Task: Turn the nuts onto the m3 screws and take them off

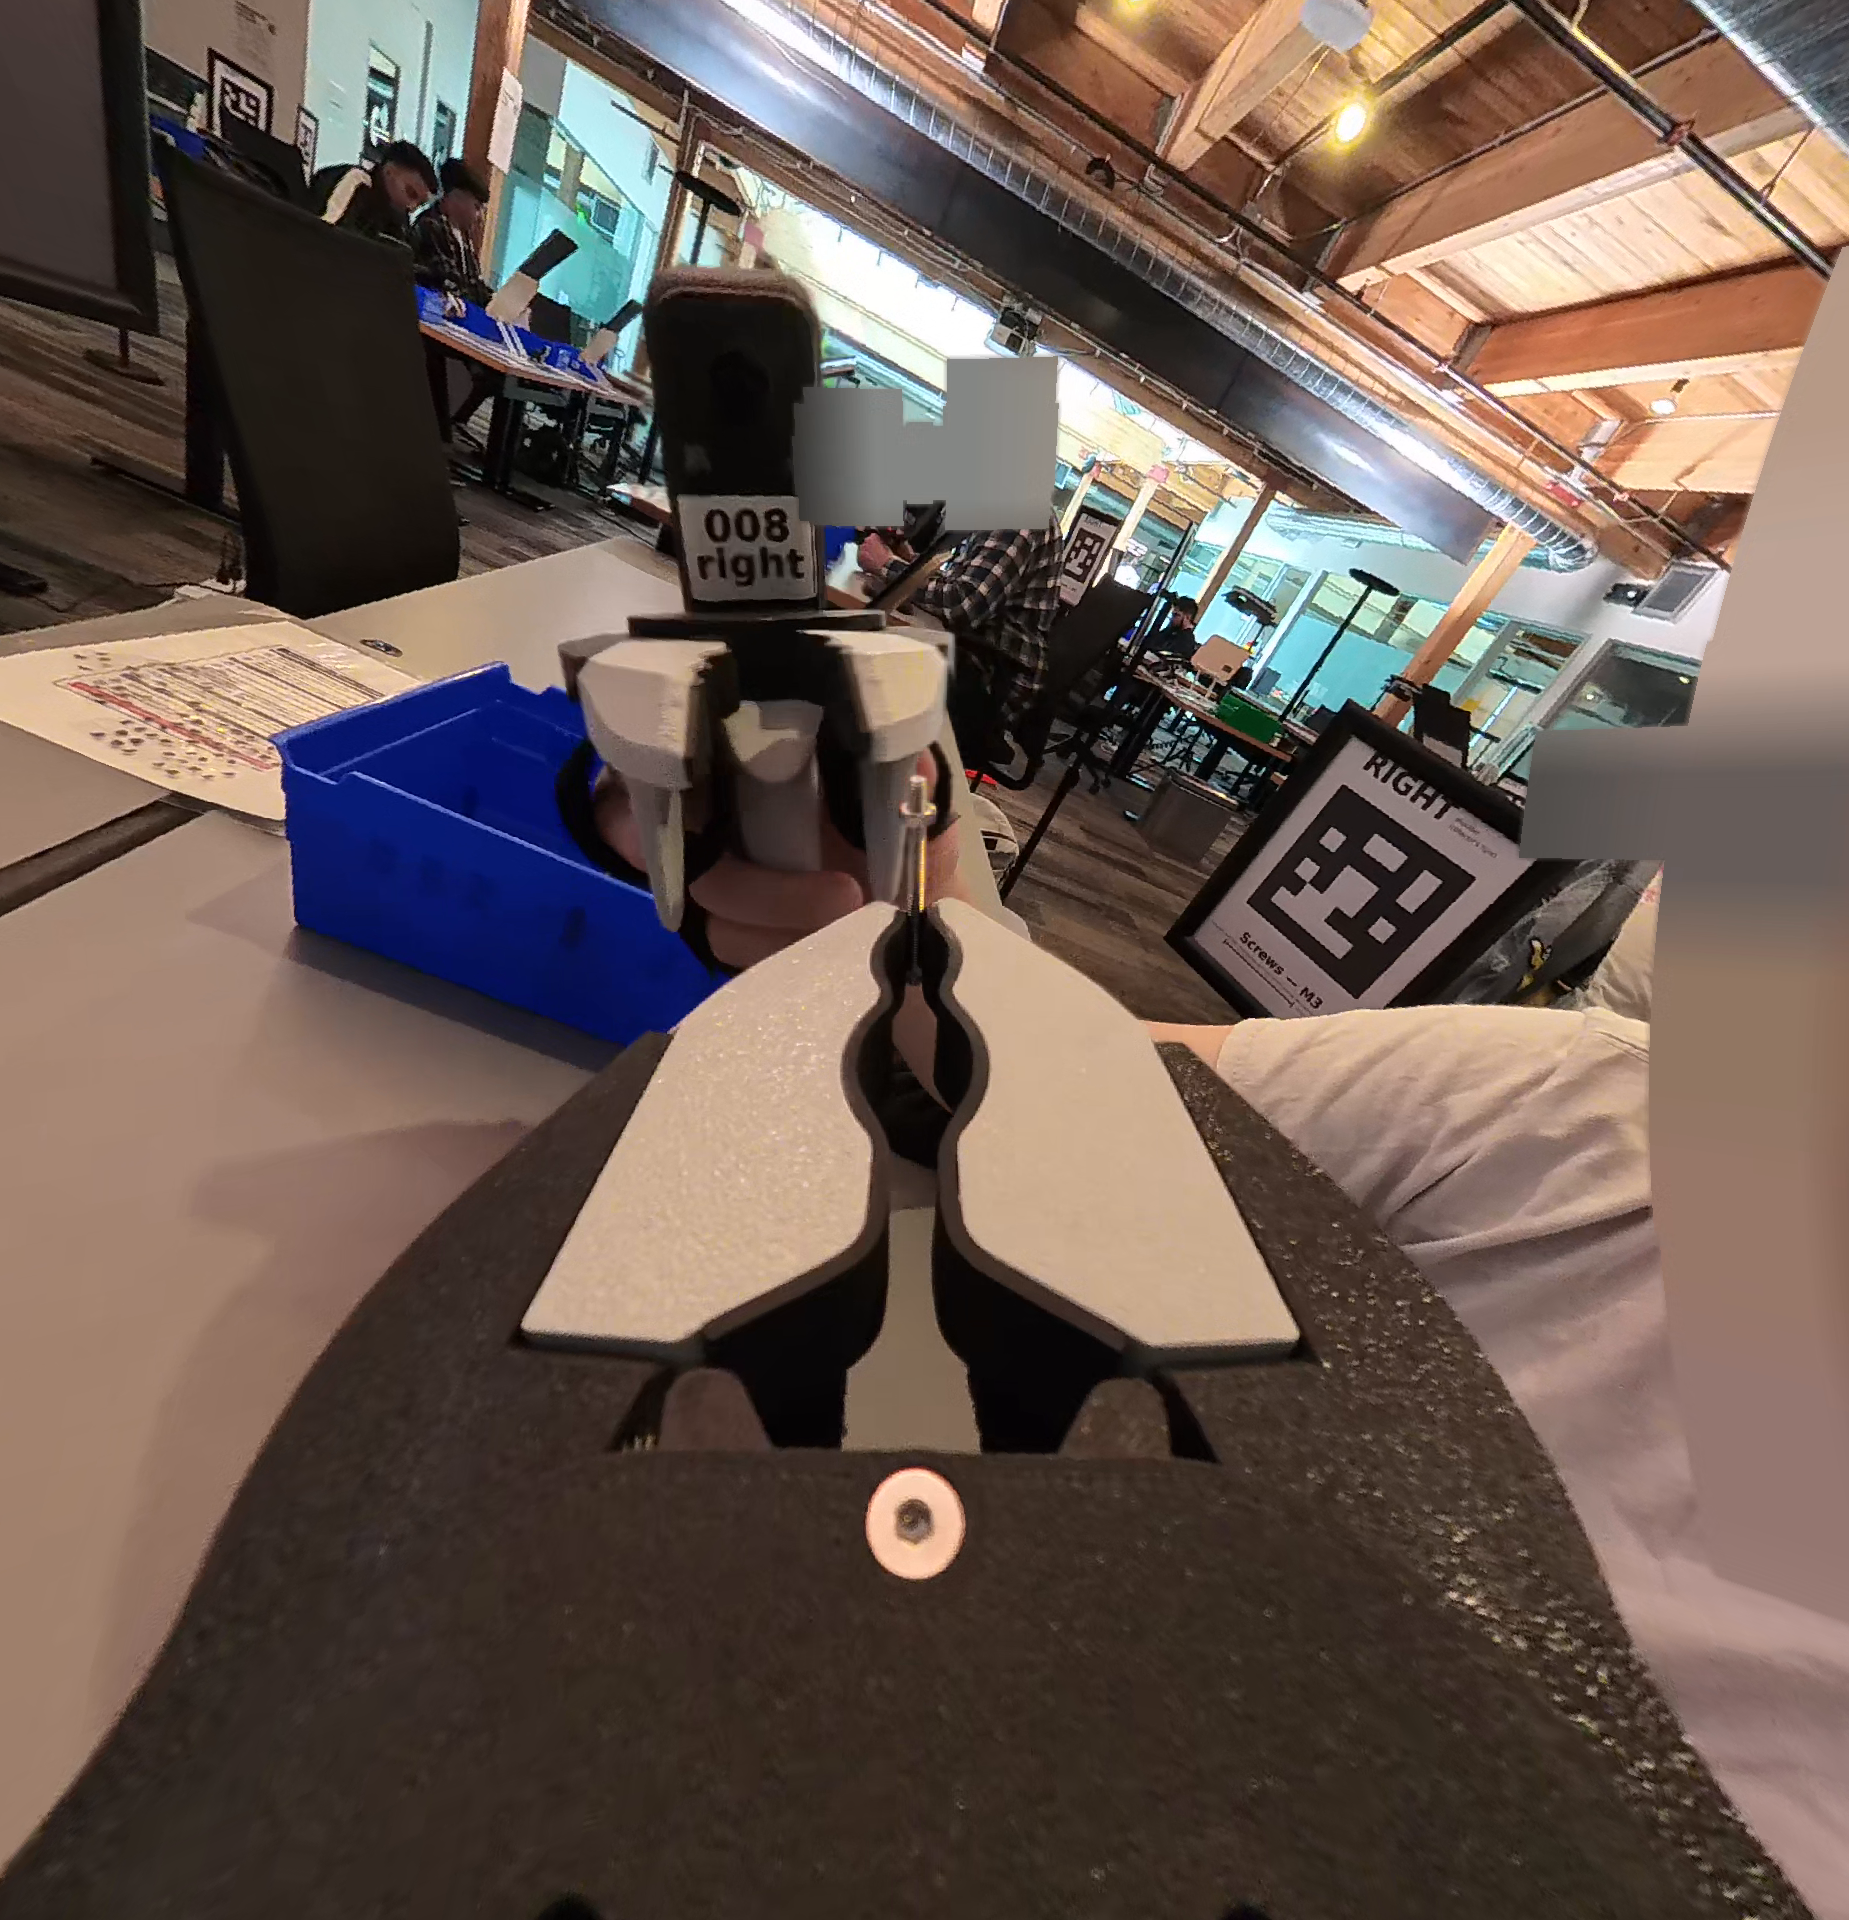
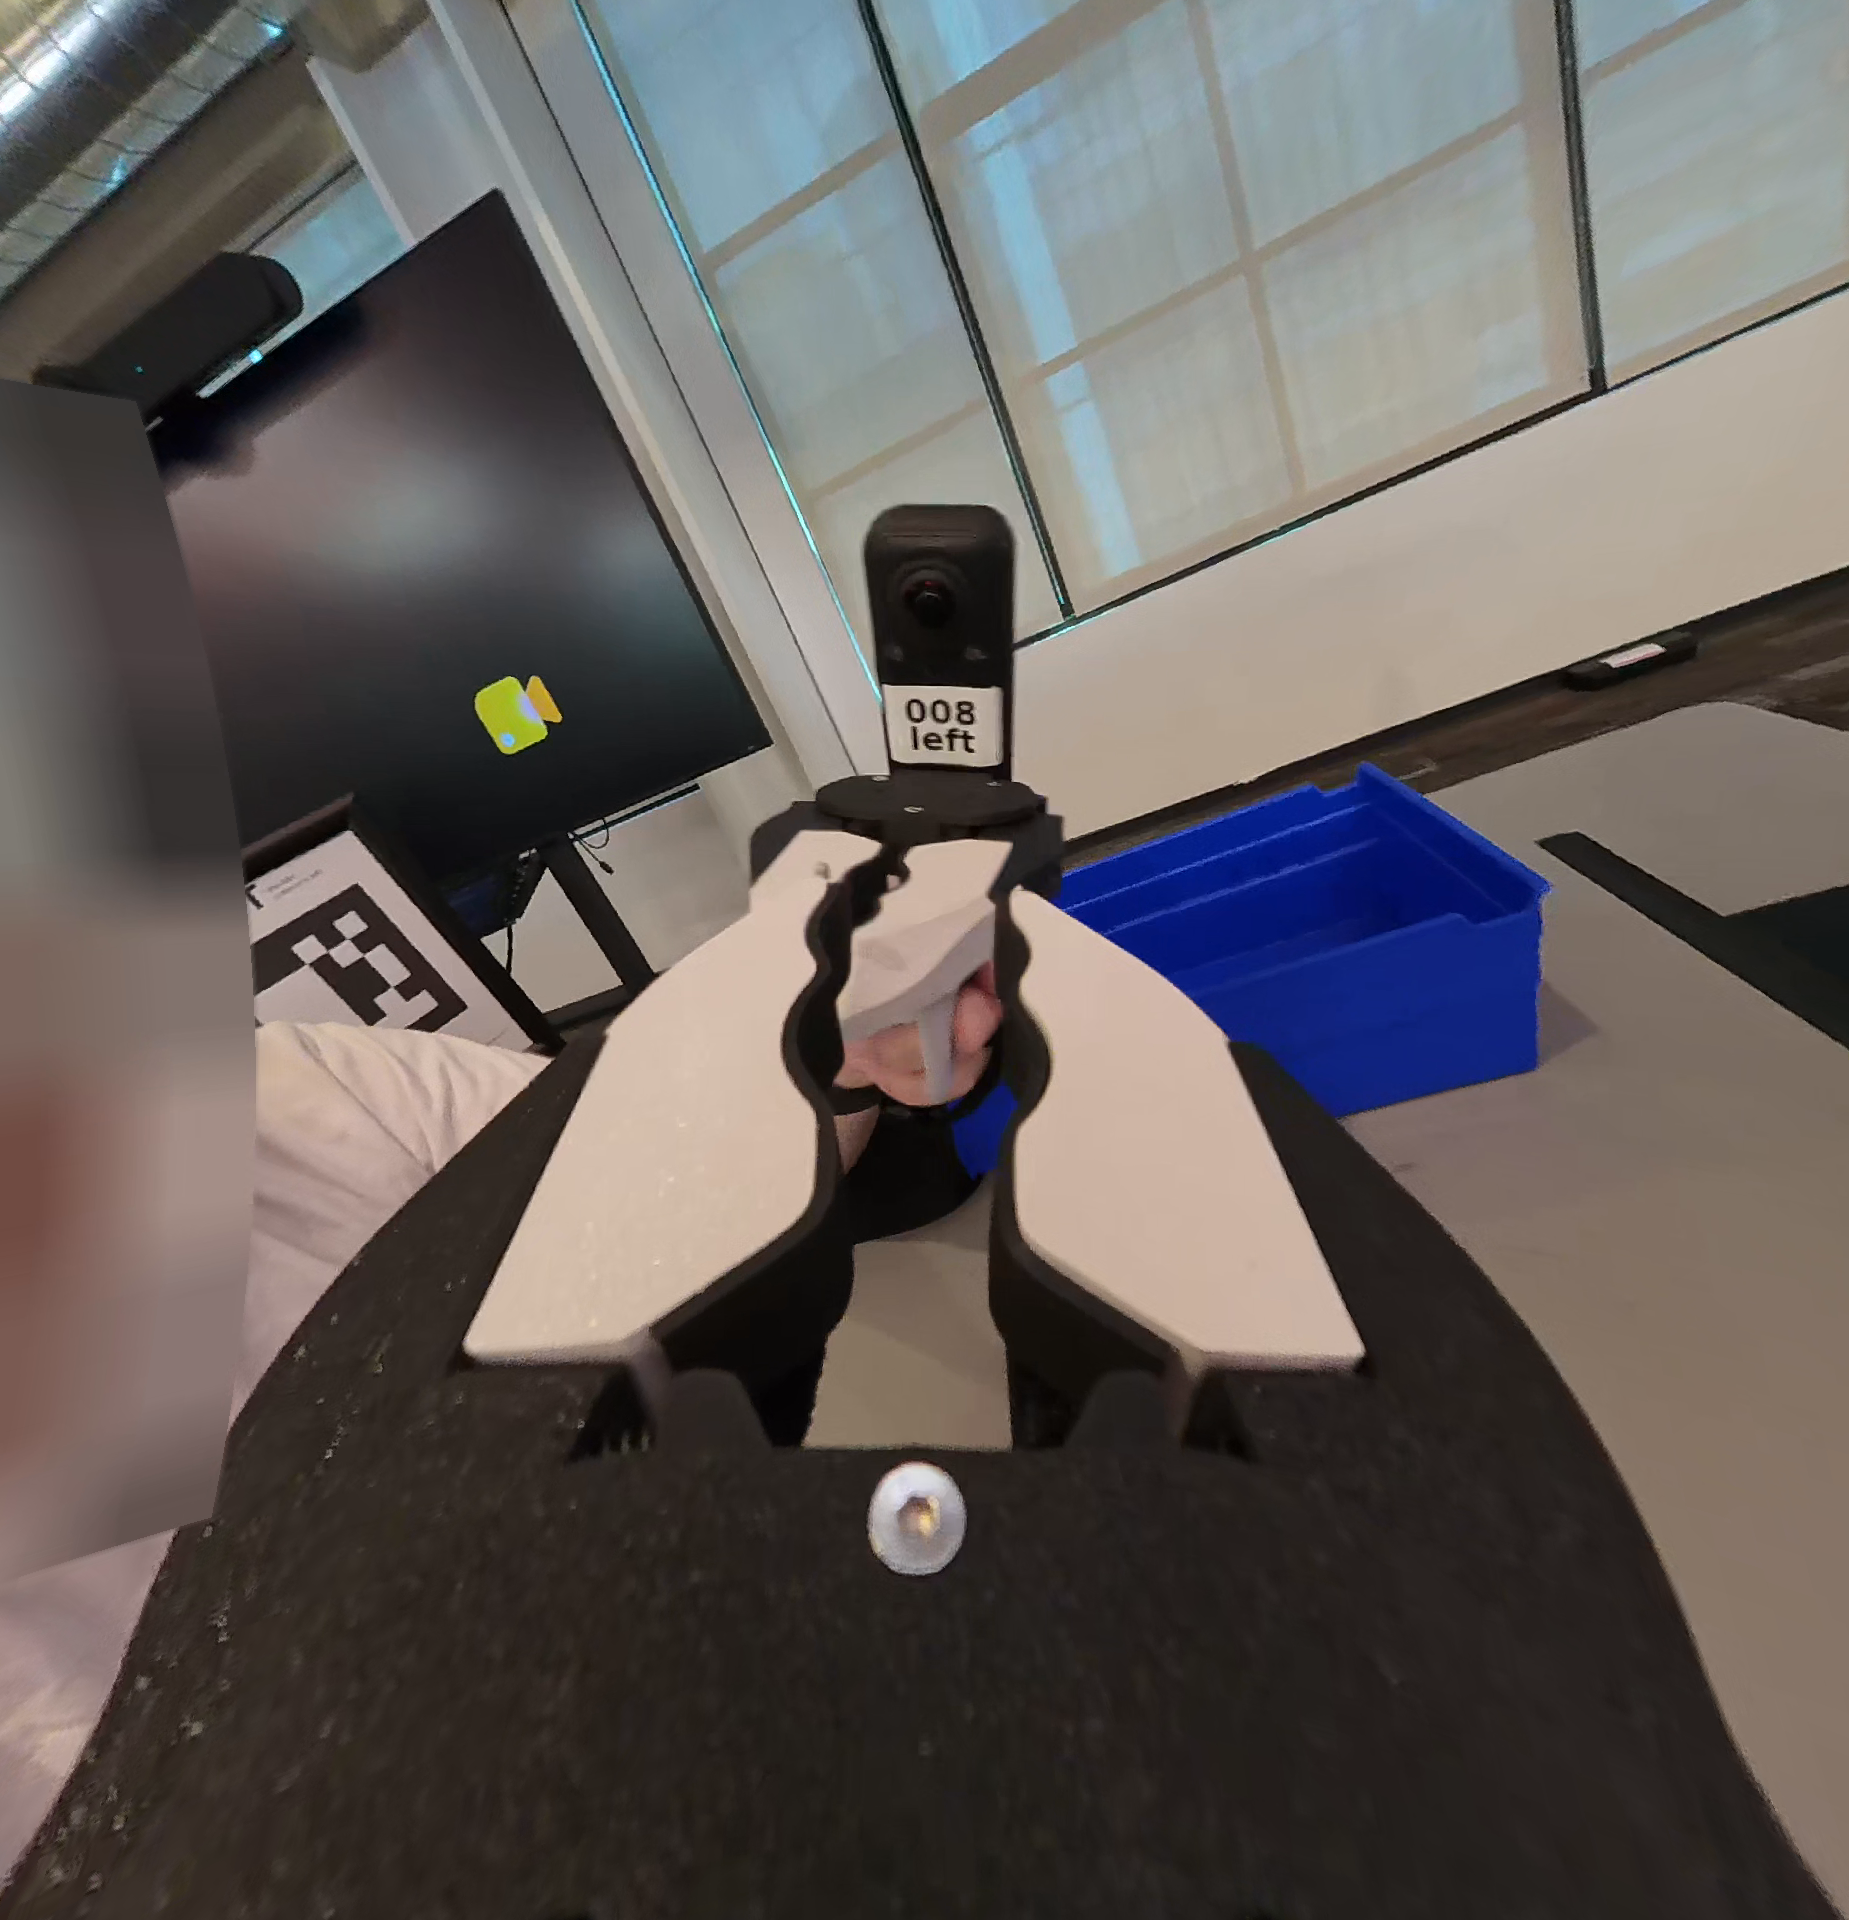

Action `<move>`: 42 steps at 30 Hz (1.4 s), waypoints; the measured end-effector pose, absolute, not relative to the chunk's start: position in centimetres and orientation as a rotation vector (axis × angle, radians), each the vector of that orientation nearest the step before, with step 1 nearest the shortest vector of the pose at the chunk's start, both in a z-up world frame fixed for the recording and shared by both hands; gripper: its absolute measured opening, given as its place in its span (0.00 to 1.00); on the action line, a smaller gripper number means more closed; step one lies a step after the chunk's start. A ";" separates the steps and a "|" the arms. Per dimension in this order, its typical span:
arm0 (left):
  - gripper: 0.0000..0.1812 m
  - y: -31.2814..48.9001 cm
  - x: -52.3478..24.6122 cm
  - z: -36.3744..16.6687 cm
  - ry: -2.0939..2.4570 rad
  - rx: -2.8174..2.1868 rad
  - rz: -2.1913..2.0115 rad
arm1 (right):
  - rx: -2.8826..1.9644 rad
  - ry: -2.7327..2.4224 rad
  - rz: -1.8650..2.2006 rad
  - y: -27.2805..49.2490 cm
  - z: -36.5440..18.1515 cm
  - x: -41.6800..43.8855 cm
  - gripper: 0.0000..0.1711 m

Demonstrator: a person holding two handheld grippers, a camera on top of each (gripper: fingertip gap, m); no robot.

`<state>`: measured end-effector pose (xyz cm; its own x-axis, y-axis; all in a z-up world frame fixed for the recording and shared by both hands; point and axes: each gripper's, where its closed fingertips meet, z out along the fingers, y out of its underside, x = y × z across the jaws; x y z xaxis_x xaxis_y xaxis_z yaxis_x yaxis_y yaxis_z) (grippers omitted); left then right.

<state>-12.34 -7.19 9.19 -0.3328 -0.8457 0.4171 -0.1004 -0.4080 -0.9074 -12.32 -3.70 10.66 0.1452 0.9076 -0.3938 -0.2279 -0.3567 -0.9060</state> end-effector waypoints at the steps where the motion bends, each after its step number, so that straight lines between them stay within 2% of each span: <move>1: 0.01 -7.3 -12.3 9.1 1.259 -1.358 -1.795 | -1.403 -0.732 1.420 -4.1 10.9 -12.7 0.16; 7: 0.01 -7.5 -12.1 9.0 1.264 -1.363 -1.787 | -1.421 -0.773 1.408 -4.5 10.4 -13.7 0.18; 9: 0.01 -7.6 -12.3 9.4 1.255 -1.346 -1.821 | -1.438 -0.730 1.405 -3.7 10.2 -12.9 0.13; 15: 0.01 -7.6 -12.2 9.3 1.267 -1.350 -1.795 | -1.383 -0.787 1.433 -5.3 11.3 -13.7 0.18; 20: 0.01 -7.5 -12.1 9.1 1.254 -1.361 -1.785 | -1.417 -0.771 1.421 -4.5 10.4 -13.7 0.18; 21: 0.01 -7.5 -12.2 9.3 1.250 -1.353 -1.801 | -1.428 -0.748 1.428 -4.1 10.3 -13.3 0.13; 22: 0.01 -7.6 -12.3 9.5 1.248 -1.350 -1.826 | -1.436 -0.725 1.413 -3.6 10.1 -12.9 0.13; 32: 0.01 -7.7 -12.1 9.2 1.260 -1.357 -1.784 | -1.401 -0.769 1.455 -4.6 10.6 -13.7 0.18; 34: 0.01 -7.8 -12.3 9.5 1.254 -1.343 -1.822 | -1.418 -0.716 1.446 -3.7 10.3 -12.8 0.13; 42: 0.01 -7.8 -12.1 9.3 1.266 -1.348 -1.784 | -1.379 -0.804 1.454 -5.6 11.2 -14.3 0.18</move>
